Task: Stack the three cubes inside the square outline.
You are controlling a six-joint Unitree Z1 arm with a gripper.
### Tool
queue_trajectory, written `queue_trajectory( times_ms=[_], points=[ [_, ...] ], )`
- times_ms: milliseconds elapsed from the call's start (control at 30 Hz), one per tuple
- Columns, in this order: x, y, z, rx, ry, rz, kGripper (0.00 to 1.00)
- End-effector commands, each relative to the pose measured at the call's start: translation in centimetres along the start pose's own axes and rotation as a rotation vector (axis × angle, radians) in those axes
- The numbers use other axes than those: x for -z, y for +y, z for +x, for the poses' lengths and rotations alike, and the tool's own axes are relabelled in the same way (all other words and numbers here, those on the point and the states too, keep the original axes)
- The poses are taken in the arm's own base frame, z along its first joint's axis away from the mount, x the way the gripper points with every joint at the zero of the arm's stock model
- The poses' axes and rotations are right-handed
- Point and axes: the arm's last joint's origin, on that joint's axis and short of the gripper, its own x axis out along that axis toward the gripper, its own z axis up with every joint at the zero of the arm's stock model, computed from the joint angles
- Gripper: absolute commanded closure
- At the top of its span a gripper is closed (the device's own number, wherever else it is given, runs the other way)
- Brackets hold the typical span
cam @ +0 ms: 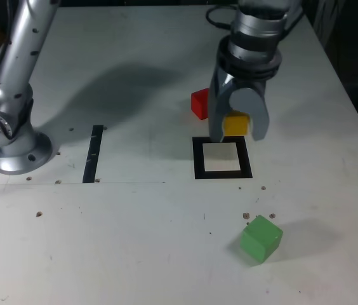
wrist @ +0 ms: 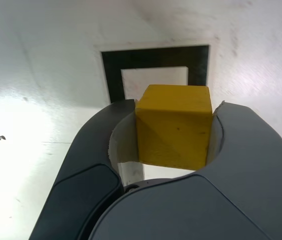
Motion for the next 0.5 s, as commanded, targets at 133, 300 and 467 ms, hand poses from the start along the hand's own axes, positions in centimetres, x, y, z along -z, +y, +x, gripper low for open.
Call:
queue_trajectory(
  times_ms=[133, 300, 467],
  points=[
    [-1.0, -1.3, 0.1, 0.001, -0.015, 0.019, 0.83],
    [-2.2, -1.7, 1.2, 0.009, -0.01, 0.024, 0.81],
    [-2.7, -1.9, 1.9, 0.017, -0.005, 0.033, 0.72]
  ],
)
